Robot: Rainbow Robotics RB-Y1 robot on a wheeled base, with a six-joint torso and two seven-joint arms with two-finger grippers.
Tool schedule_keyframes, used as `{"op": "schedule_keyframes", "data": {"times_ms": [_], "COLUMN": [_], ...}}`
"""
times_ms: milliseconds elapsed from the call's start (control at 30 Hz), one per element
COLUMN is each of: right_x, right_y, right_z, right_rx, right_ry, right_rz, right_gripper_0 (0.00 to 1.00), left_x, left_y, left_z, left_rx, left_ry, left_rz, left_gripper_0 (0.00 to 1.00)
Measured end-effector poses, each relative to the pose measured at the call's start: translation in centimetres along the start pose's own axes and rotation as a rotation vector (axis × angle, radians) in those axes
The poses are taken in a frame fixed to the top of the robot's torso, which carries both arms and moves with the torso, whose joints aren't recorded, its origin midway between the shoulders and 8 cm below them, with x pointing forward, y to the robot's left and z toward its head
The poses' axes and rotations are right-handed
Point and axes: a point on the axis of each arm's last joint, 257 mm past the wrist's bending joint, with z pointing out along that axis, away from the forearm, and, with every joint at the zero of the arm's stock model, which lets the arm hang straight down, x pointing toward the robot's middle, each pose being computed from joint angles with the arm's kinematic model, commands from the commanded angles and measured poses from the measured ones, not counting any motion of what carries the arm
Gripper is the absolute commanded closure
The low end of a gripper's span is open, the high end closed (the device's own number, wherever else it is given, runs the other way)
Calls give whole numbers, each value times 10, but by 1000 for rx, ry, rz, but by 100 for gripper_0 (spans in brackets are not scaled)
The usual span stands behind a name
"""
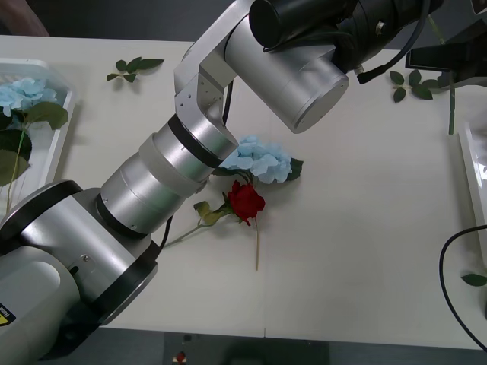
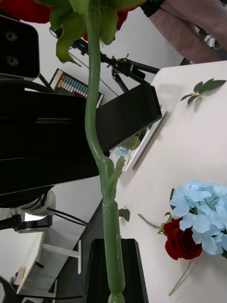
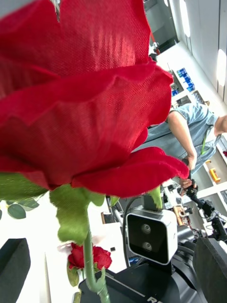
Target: Put the red flowers into the right box and the blue flowers into the left box
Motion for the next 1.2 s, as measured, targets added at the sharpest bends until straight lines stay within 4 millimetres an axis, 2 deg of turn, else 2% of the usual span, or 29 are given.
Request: {"op": "schedule_keyframes", "data": {"times_ms": [100,300,400,567,633,800,967,1133,1200], "right_x": [-4,-10,-9,1,5,12,40,68,77], "right_y": [-3,-19,-31,-56,-65,-82,-101,-121,-125], "right_z": [-11,-48,-67,-102,-117,-154,-197,-244,-260], "right_rx": [34,176,265,440,505,638,767,928,982], "right_ry": [-9,-10,7,61,82,85,100,127,133], "right_rz": [-2,3,8,35,47,73,145,222,260], "right_gripper_0": [100,100,100,100,100,100,100,100,100], "left_x": [0,-1,1,-1,0,0,18,47,56], "left_y": [0,3,11,15,22,49,89,141,162], "left_z": [0,-1,-15,-61,-84,-139,-190,-238,-254], "left_rx": [0,-7,-51,-81,-98,-119,-148,-162,-187], "left_ry": [0,1,56,146,199,305,394,511,550], "left_rz": [0,2,-12,-53,-65,90,176,413,440], "left_gripper_0": [0,0,0,0,0,0,0,0,0]}}
